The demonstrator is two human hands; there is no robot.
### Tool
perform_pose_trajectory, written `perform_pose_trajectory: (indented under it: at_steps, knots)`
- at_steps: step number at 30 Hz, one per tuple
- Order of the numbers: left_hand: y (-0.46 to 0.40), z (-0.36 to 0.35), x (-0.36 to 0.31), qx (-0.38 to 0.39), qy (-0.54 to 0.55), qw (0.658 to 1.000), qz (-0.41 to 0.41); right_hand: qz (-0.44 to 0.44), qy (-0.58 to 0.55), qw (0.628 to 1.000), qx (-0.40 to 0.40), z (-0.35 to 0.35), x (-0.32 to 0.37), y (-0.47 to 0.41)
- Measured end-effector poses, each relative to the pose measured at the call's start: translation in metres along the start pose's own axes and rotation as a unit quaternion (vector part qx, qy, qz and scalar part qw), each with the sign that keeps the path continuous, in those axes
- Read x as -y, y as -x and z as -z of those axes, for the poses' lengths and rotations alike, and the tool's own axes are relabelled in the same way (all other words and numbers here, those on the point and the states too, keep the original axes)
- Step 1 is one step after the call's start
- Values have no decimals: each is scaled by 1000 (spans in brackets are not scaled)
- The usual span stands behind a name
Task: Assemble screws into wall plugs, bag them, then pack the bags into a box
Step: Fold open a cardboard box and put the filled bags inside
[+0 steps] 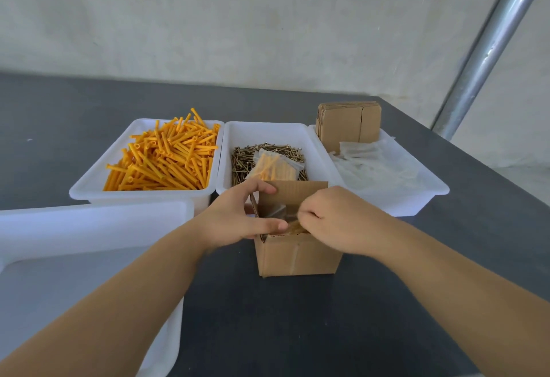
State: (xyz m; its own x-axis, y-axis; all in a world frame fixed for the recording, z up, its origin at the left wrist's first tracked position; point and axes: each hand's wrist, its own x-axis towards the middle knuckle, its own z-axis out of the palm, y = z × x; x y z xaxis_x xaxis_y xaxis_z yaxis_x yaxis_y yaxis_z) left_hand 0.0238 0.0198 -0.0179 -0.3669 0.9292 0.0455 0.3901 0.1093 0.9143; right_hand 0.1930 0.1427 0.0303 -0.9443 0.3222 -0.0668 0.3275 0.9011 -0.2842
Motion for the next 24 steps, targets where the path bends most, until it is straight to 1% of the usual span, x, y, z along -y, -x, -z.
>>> perform_pose_trajectory:
  at_steps: [3,4,5,6,7,8,10,11,12,13,14,15,16,18,19,21,24]
  knots:
    - [0,-2,-1,14,66,997,44,-48,-20,998,37,0,6,10]
    - [0,-2,0,13,89,995,53,-54,-11,997,45,2,12,13]
    - [0,-2,0,10,120,991,61,-52,26,998,39,2,19,15]
    - [0,-1,0,10,157,985,70,-34,84,996,6,-2,25,19]
    - [-1,-1,1,14,196,978,78,0,142,988,-52,-8,34,24]
    - [-1,0,1,20,230,970,81,54,184,975,-109,-16,44,28]
    - [-1,1,0,31,274,958,84,176,236,943,-154,-38,62,34]
    - [-1,2,0,34,284,954,85,232,255,926,-152,-48,69,34]
    - [-1,3,0,34,288,953,85,278,303,901,-135,-58,74,30]
    - [-1,3,0,33,283,955,84,300,370,876,-78,-67,78,24]
    - [-1,3,0,27,271,959,83,294,437,850,-7,-73,81,17]
    - [-2,2,-1,13,255,963,84,258,490,830,71,-80,83,9]
    - [-3,0,-1,-8,237,968,84,220,527,813,114,-84,81,2]
    - [-3,-2,-1,-60,186,978,71,170,590,775,152,-90,76,-9]
    - [-3,-2,-2,-76,162,982,61,157,603,766,155,-94,73,-13]
    - [-2,-2,-2,-88,141,985,51,139,604,770,152,-98,66,-19]
    - [-1,-1,-3,-97,135,984,57,101,560,809,148,-92,48,-21]
